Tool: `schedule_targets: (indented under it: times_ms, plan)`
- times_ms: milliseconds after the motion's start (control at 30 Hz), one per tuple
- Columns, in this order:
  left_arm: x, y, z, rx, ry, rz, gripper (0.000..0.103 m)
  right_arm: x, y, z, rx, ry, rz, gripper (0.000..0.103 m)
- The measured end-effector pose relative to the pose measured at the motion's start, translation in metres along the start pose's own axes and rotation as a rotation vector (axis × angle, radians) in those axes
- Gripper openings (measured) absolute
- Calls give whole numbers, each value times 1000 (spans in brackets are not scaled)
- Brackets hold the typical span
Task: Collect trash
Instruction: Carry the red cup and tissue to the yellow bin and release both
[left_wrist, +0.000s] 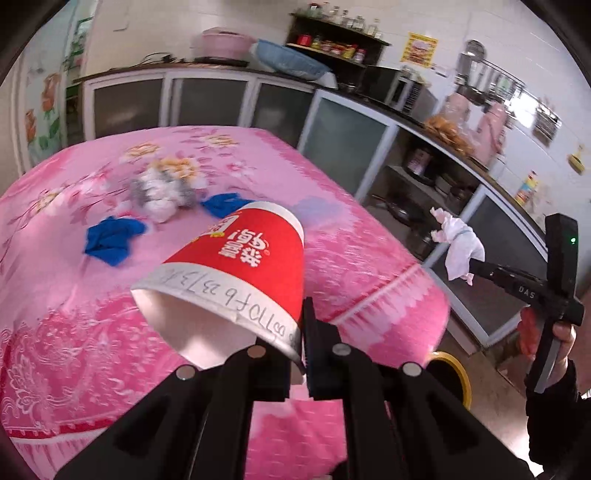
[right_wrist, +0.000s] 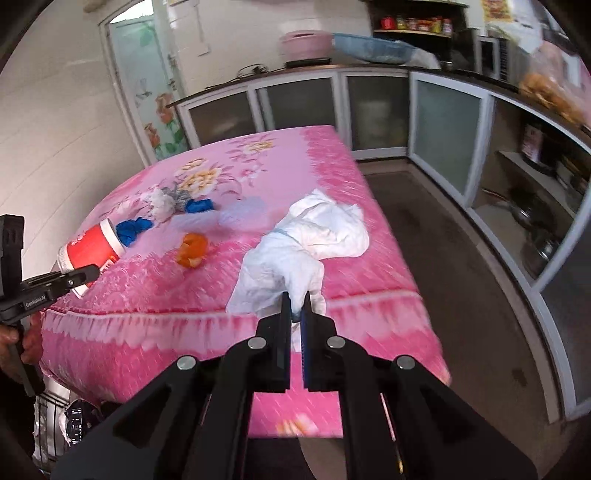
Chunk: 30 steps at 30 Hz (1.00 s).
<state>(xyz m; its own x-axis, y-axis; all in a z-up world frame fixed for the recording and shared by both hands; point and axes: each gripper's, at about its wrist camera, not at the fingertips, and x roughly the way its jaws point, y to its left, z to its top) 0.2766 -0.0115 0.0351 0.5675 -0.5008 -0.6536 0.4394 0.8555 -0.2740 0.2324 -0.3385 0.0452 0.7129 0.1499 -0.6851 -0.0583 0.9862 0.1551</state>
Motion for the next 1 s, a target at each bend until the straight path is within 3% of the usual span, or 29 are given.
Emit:
schedule_targets:
  times_ms: [300,567,767,1000]
  plan:
    - [20,-98,-11,157,37,-163,3,-83,-62,-68,100,-44,-163,3]
    - [56,-206,-33,317,105,-350,3,-143,-121,-140,223,-21,-317,4]
    - [93,-291,-62,441,202,-469,3,-162,-158,-193,322,28,-384,4]
    - [129,-364,-100,556,317,-526,3,-165,-192,-243,433,83,-397,4]
